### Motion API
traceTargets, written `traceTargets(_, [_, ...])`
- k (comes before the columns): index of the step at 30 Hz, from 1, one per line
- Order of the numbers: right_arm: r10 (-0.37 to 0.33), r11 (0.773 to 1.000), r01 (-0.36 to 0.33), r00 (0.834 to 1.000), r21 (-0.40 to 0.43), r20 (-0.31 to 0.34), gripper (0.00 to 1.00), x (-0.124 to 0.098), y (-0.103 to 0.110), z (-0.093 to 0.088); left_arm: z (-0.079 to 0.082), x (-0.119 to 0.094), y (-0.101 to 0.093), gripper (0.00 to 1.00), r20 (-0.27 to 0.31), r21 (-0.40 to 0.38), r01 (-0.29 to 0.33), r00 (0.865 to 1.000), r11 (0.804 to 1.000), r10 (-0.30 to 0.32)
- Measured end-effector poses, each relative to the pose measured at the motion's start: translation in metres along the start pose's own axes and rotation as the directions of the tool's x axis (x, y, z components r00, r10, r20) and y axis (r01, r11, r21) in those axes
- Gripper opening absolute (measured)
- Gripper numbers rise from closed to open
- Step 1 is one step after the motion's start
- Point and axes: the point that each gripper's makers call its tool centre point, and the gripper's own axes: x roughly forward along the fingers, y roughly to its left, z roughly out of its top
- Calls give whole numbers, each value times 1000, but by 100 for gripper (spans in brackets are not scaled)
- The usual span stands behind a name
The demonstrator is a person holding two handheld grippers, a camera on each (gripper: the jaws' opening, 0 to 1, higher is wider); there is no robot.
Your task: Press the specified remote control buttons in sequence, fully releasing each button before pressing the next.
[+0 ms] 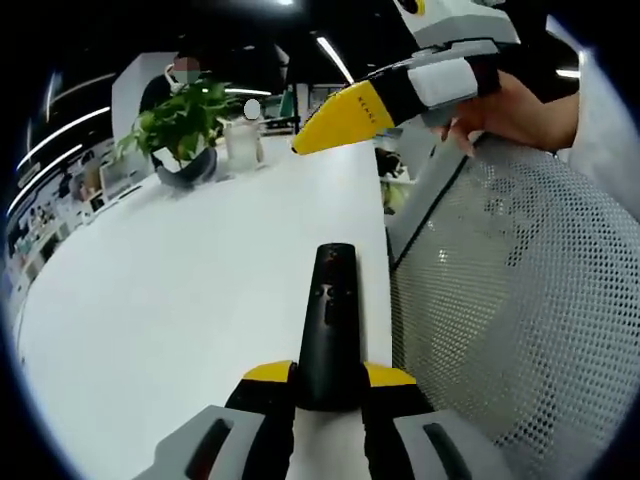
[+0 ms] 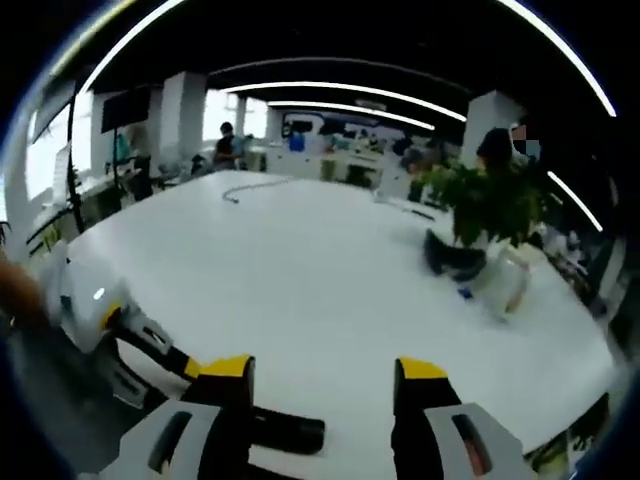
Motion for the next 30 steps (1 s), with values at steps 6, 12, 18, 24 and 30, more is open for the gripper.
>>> traceTargets(6, [26, 999, -25, 999, 39, -23, 56, 3, 0, -4, 0, -3, 10, 23, -17, 18, 11, 1000, 1000, -10])
traceTargets(12, [54, 998, -52, 997, 47, -46, 57, 6, 6, -8, -3, -6, 32, 23, -38, 33, 1, 999, 999, 0])
traceTargets(18, [74, 997, -72, 996, 38, -51, 57, 7, 9, -8, -4, -10, 57, 23, -60, 41, -20, 998, 999, 22])
traceTargets(24, [78, 996, -75, 995, 54, -56, 56, 8, 8, -9, -4, -10, 79, 23, -73, 47, -28, 997, 998, 32])
traceTargets(30, [93, 994, -90, 994, 61, -60, 58, 9, 11, -10, -5, -10, 99, 23, -87, 45, -23, 996, 999, 27])
